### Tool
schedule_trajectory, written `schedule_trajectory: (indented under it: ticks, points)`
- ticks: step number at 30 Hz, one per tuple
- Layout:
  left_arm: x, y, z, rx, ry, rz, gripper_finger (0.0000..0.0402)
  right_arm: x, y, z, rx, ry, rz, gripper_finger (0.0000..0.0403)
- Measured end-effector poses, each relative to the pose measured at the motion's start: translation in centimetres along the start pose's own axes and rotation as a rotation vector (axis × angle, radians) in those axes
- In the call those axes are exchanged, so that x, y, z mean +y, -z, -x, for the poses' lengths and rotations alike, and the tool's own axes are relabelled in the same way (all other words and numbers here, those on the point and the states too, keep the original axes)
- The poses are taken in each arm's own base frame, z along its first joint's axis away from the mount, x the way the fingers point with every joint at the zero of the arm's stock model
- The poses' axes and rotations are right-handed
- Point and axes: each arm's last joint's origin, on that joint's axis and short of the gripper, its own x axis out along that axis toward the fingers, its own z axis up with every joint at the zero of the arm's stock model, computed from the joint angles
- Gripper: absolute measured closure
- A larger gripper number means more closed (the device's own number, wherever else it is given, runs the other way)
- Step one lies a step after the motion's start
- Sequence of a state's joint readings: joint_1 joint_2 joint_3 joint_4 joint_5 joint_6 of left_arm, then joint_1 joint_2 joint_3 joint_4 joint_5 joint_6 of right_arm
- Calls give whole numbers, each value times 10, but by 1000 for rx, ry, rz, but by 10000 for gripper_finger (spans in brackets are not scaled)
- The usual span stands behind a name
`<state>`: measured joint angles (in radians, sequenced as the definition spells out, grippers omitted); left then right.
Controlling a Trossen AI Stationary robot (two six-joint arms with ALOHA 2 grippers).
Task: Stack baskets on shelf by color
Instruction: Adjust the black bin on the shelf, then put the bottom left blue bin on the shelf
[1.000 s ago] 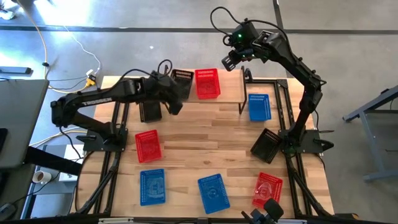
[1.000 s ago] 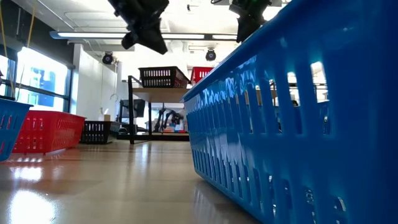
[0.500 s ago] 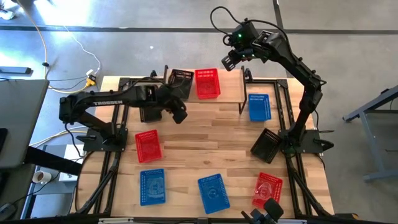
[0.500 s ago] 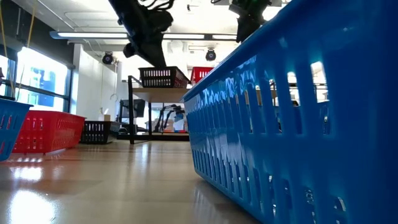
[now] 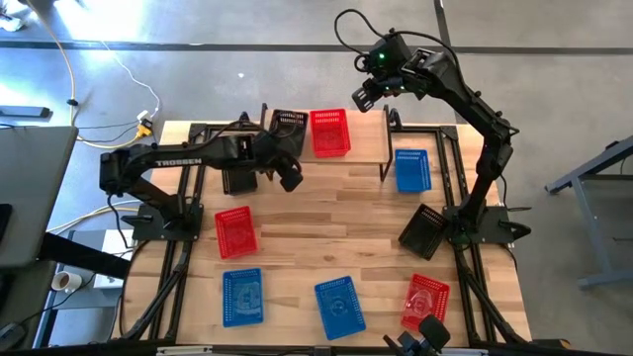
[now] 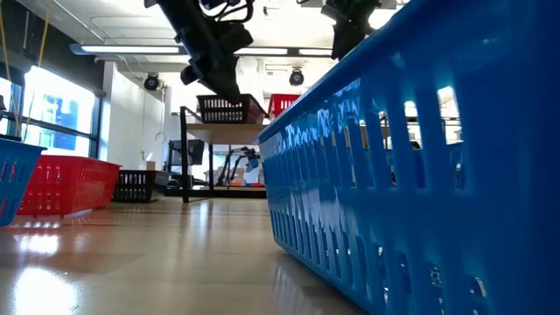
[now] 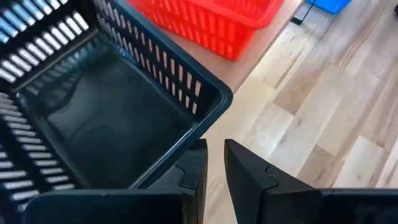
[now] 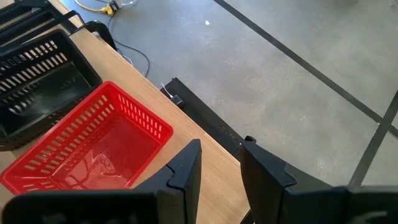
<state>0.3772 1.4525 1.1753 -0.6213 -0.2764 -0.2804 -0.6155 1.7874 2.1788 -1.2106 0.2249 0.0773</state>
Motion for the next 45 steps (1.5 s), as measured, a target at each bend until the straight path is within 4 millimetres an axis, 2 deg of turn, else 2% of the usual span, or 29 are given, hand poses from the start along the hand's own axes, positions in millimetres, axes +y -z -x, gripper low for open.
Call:
schedule_trajectory:
  ticks: [6,15,22,28,35,38,42,45]
  points:
    - [-2,-2,-9,-7,0,1,355,0,0,0,0,0,0,305]
    - [1,-6,-10,-48,-21,-5,355,0,0,0,1,0,0,305]
    - [0,-7,-5,-38,61,33,355,0,3,0,26,2,10,305]
    - [0,-8,11,-64,134,76,355,0,12,1,124,-28,28,305]
    - [8,-11,45,-155,193,14,355,4,18,3,189,-60,-77,305]
    - [15,-12,62,-209,197,-12,355,9,24,6,237,-44,-102,305]
    - [22,-10,86,-285,205,-47,355,20,35,13,314,76,-113,305]
    - [27,-8,102,-335,209,-68,355,32,38,20,291,98,-128,305]
